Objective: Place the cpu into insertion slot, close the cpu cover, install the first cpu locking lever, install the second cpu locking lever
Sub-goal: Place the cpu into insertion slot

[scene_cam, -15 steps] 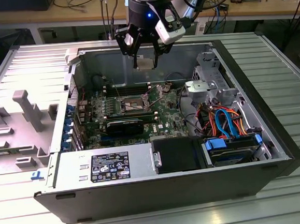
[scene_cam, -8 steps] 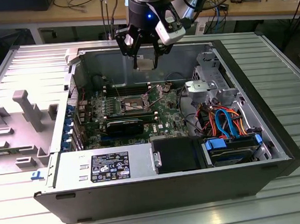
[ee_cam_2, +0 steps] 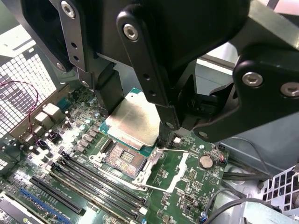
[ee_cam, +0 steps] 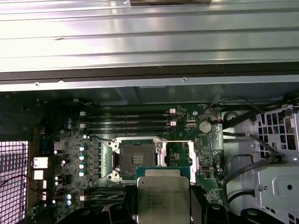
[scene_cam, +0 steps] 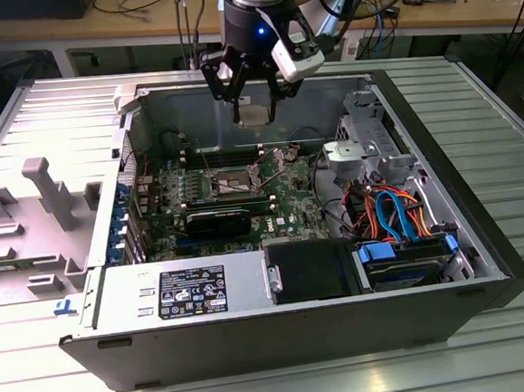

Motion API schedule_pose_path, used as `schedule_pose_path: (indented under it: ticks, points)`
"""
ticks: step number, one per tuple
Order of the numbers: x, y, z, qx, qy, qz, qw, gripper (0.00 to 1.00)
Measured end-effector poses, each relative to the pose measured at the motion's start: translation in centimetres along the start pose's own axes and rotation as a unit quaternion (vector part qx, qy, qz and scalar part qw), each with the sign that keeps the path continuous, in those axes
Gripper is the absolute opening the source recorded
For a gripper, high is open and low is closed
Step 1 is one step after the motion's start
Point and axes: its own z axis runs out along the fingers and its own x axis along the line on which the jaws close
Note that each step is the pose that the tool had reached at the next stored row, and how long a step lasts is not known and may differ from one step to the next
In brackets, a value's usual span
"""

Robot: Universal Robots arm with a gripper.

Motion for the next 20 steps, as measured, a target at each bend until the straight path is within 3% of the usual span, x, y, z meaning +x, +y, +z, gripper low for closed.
schedule_pose_path:
  ticks: [5, 8, 20]
  points:
    - [0.14, -0.05, 0.14, 0.0, 0.0, 0.0, 1.0, 0.55]
    - [0.78, -0.07, 0.22, 0.0, 0.0, 0.0, 1.0, 0.55]
    - [1.67, -0.14, 0.77, -0.0001, 0.0, 0.0, 1.0, 0.55]
